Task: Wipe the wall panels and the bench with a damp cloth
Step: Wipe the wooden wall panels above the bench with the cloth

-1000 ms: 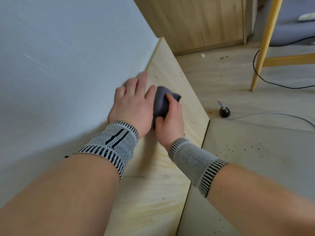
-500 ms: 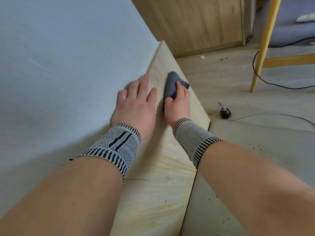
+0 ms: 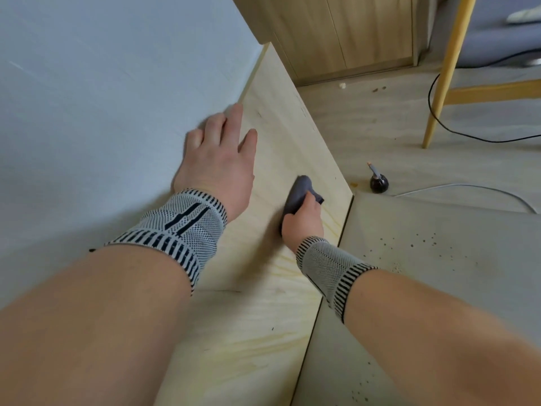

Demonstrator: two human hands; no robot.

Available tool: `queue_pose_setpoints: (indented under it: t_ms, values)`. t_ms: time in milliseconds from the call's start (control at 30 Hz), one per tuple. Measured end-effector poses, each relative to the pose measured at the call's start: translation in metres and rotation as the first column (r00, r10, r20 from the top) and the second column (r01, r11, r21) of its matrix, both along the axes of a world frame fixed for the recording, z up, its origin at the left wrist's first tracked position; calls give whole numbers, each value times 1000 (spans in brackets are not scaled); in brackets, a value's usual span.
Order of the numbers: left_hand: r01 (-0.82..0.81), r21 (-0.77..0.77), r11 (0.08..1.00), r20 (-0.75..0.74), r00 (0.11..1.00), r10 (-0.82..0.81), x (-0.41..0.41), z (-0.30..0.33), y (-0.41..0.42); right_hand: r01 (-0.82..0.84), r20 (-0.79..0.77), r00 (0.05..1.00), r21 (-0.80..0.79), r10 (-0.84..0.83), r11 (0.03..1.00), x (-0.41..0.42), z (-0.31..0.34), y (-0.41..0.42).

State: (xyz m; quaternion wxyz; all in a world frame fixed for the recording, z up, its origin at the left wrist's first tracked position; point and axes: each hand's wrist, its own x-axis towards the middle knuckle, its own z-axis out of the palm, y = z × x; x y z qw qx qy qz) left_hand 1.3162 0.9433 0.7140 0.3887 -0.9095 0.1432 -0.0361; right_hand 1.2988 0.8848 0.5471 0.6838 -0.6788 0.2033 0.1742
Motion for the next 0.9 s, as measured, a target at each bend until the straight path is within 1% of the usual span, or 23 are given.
queue_pose_setpoints:
  t_ms: [33,67,133,167,200,233,267,300,367,400,433,467,533,567,600,633,667,700,733,767,800,833,900]
  values:
    - [-2,5,1000,1,1000,2,1,0,0,-10,-22,1000,15,11,1000,-2,-1,-1]
    - [-2,10,1000,3,1000,2,1,0,0,5,33,999,45,-7,999,-5,4,0]
    - [-5,12,1000,1,1000,5,1,-2,0,36,254,965,90,-58,995,-16,21,3]
    - [-7,11,1000,-1,1000,7,2,-2,0,27,337,940,92,-57,995,-21,24,6]
    - [-10,2,1000,-4,1000,10,3,-1,1,21,394,918,73,-49,997,-24,23,8]
    - [-16,-6,1000,-9,1000,16,1,0,0,18,411,911,35,-31,999,-23,14,10]
    - [-24,-9,1000,-9,1000,24,-1,1,0,5,364,931,10,-8,1000,-18,4,9]
    - [-27,0,1000,0,1000,27,-2,1,-1,-17,263,965,14,13,1000,-12,-6,5]
    - [-5,81,997,-18,1000,6,-8,-8,-10,-72,31,997,42,70,997,1,-18,-7]
    - [11,131,991,-62,998,-3,-11,-17,-15,-87,-13,996,49,88,995,6,-20,-11]
    - [16,179,984,-110,994,4,-14,-28,-19,-85,8,996,49,85,995,10,-20,-14]
    - [-2,209,978,-147,989,34,-16,-39,-22,-69,88,994,37,65,997,13,-18,-14]
    - [-39,250,968,-194,977,89,-13,-62,-24,-22,320,947,36,9,999,14,-14,-12]
    - [-46,271,961,-208,972,105,-11,-71,-24,1,395,918,51,-21,999,14,-19,-9]
    - [-39,293,955,-227,968,110,-8,-81,-25,20,415,909,54,-41,998,16,-31,-6]
    - [-28,310,950,-249,962,110,-4,-91,-26,35,383,923,39,-47,999,20,-48,-4]
    - [-16,317,948,-265,958,105,-2,-100,-27,33,297,954,22,-38,999,24,-65,-6]
    - [-7,320,947,-280,955,102,2,-110,-28,0,164,986,6,-1,1000,30,-81,-11]
    - [-3,320,947,-297,949,103,4,-120,-29,-68,7,998,-18,68,997,35,-95,-17]
    - [-5,319,948,-313,943,110,6,-129,-31,-150,-117,983,-41,144,988,39,-105,-24]
    - [-8,317,948,-327,938,117,7,-136,-32,-198,-161,969,-58,187,978,42,-111,-28]
    - [-10,314,949,-337,934,121,9,-143,-33,-200,-117,975,-73,190,977,43,-114,-31]
    - [-4,293,956,-354,929,112,12,-155,-34,-119,100,988,-22,121,993,37,-109,-31]
